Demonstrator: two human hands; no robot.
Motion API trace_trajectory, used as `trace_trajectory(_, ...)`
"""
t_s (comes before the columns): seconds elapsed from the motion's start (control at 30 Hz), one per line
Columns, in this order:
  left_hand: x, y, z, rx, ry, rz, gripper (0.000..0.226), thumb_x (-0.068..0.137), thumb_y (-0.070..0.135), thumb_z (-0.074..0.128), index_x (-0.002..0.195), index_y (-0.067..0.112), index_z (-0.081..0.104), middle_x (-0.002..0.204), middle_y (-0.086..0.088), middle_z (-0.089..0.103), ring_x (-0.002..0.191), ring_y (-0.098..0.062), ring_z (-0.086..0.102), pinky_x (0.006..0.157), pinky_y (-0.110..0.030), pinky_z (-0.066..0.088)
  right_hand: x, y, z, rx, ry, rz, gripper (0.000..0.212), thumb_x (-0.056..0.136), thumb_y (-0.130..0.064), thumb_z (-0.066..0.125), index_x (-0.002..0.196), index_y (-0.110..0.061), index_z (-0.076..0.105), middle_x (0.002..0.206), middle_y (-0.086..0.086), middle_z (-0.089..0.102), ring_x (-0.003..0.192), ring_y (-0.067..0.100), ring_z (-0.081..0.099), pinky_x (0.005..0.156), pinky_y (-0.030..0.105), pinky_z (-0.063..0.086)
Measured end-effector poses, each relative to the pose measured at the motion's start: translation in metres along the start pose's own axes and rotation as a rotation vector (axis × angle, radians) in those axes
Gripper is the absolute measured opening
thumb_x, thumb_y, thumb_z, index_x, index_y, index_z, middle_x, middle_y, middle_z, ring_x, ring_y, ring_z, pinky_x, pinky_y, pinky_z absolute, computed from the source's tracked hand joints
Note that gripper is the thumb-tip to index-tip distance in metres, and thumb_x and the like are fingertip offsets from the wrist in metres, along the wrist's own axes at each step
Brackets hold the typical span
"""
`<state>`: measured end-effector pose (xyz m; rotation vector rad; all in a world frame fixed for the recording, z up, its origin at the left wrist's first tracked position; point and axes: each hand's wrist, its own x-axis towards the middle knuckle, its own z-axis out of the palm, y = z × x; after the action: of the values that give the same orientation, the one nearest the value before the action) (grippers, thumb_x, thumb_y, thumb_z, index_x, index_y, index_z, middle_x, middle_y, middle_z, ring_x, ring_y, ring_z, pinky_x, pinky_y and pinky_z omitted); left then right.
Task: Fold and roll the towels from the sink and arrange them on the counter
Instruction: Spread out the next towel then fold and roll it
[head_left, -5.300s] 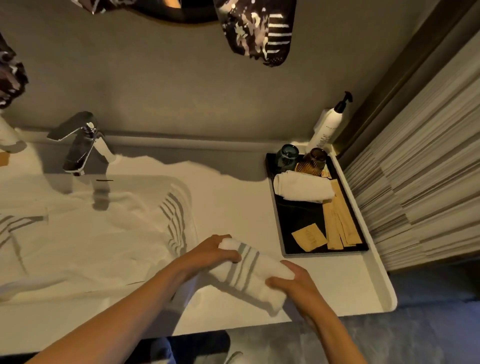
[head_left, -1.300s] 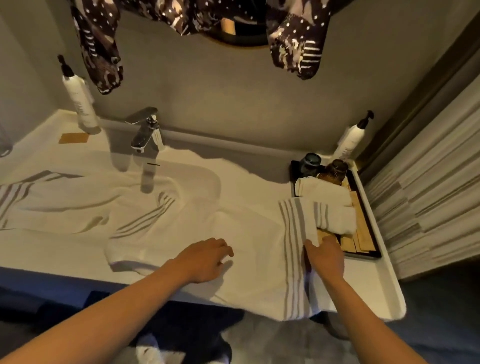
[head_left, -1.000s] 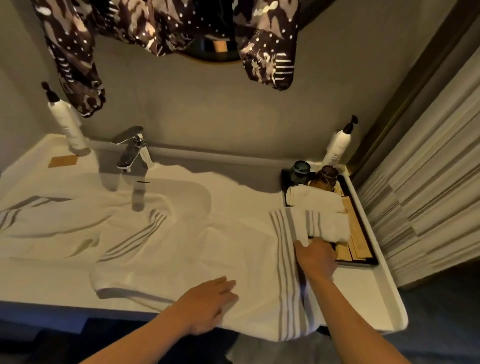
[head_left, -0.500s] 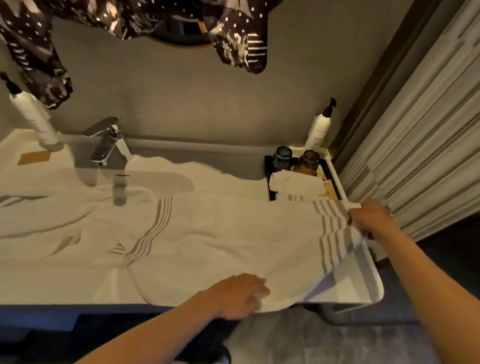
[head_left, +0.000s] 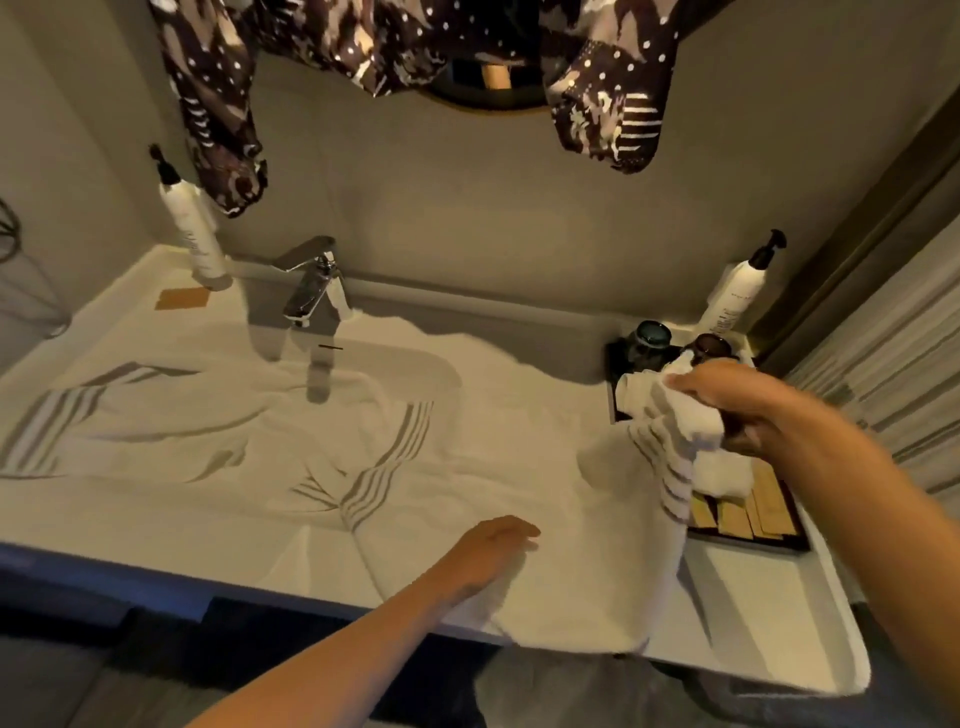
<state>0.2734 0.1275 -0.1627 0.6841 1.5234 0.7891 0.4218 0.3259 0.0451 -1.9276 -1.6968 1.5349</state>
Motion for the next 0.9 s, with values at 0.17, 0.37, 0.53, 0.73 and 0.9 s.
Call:
trace_trajectory(0.17,-0.017,0.019,-0.061,-1.035,0.056,-0.084,0.071,0.091,0.068,0.043,0.121,0.006,0.060,0.116,-0.030,0.067,0.105,-0.045,0.066,0.093,-0.055,0.052,-0.008,-0.063,0.151,0.494,-0.314,-0.042,0.014,0.099,-0.006,0.044,0.087,-0.005,0.050,0.071,0.015,0.057,0.053,0.023,0.061,0.044,0.031,0.052)
trace_trajectory(0.37,-0.031,-0.023,-0.149,-0.983,0.352,-0.220,0.043,0.093,0.051,0.055,0.101,0.009,0.059,0.090,-0.011,0.062,0.078,-0.029,0.063,0.064,-0.037,0.054,0.011,0.012,0.257,-0.745,-0.106,-0.521,0.056,0.092,-0.058,0.044,0.120,-0.011,0.057,0.120,0.015,0.064,0.111,0.037,0.057,0.089,0.045,0.049)
trace_trajectory(0.53,-0.029,-0.048,-0.161,-0.180,0.525,-0.203,0.018,0.095,0.011,0.049,0.102,0.005,0.065,0.083,-0.011,0.068,0.074,-0.025,0.067,0.066,-0.035,0.058,0.038,0.073,0.268,-0.926,-0.258,-0.286,0.074,0.078,-0.059,0.064,0.129,-0.011,0.041,0.125,0.012,0.054,0.108,0.032,0.057,0.076,0.034,0.048)
trace_trajectory(0.73,-0.033,-0.070,-0.190,0.723,0.524,-0.353,0.058,0.097,0.053,0.023,0.120,0.015,0.060,0.126,-0.006,0.062,0.118,-0.029,0.054,0.106,-0.042,0.030,0.020,0.044,0.272,-0.277,-0.107,-0.497,0.025,0.089,-0.024,0.058,0.112,-0.013,0.060,0.107,-0.004,0.061,0.097,0.019,0.055,0.070,0.025,0.039)
trace_trajectory(0.9,-0.037,-0.045,-0.176,-0.085,0.434,-0.322,0.024,0.095,0.014,0.051,0.074,0.023,0.045,0.082,0.002,0.054,0.077,-0.012,0.056,0.071,-0.024,0.044,-0.019,0.066,0.303,-0.458,-0.521,-0.696,0.032,0.079,-0.040,0.051,0.104,-0.023,0.062,0.102,-0.004,0.068,0.090,0.009,0.062,0.078,0.029,0.051)
